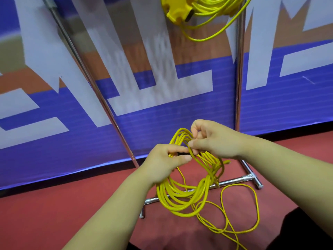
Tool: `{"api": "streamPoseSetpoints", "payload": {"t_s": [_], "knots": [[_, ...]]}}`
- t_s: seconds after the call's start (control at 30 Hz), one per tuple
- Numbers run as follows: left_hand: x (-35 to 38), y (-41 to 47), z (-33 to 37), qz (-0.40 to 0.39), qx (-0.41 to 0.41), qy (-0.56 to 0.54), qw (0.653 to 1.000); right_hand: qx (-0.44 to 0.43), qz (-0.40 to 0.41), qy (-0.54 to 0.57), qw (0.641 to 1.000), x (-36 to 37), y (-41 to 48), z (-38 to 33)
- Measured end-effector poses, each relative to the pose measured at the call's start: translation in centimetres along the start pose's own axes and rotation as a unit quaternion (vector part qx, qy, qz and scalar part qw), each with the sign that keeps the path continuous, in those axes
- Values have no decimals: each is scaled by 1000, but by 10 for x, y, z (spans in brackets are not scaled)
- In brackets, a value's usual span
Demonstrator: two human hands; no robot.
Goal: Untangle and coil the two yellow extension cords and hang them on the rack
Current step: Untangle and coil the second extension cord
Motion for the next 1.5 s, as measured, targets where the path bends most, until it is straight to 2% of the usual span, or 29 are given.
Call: {"api": "streamPoseSetpoints", "payload": {"t_s": [0.23, 0.37, 0.47, 0.6, 0.73, 0.83, 0.93, 1.03, 1.13, 1.23, 1.33, 1.43, 1.5], "knots": [[13, 5, 11, 10, 3, -45, 999, -11, 8, -32, 999, -12, -7, -10], [10, 7, 19, 44, 30, -9, 999, 1, 6, -10, 1000, -25, -14, -9], [-7, 5, 22, 108, 47, 72, 990, 24, -28, 10, 999, -36, -23, -3], [-52, -6, 15, 217, 39, 177, 959, 72, -24, 30, 997, -58, -37, 14], [-105, -18, -16, 336, -44, 144, 930, 132, -27, 2, 991, -76, -49, 47], [-127, -28, -43, 378, -107, 113, 913, 167, -8, -4, 986, -83, -59, 67], [-130, -34, -62, 362, -141, 91, 917, 184, 12, 9, 983, -84, -67, 74], [-128, -37, -75, 345, -131, 17, 929, 198, 43, -3, 979, -81, -69, 74], [-124, -38, -75, 324, -98, -58, 939, 224, 120, 28, 967, -81, -69, 75], [-110, -36, -56, 259, -46, -102, 960, 269, 187, 57, 943, -77, -70, 79], [-94, -34, -37, 206, -24, -103, 973, 312, 227, 132, 913, -66, -67, 78], [-74, -33, -22, 170, 6, -148, 974, 286, 251, 242, 893, -55, -57, 66], [-58, -33, -11, 154, 24, -177, 972, 263, 255, 269, 891, -51, -53, 59]]}}
Point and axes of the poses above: each hand's wrist, its own y-axis towards the middle knuckle, its own x-axis out of the palm, z = x × y, the point moved 5 cm from there along y, towards the middle knuckle, and after that the axes turned 5 degrees about -z, right-handed, at the moved point
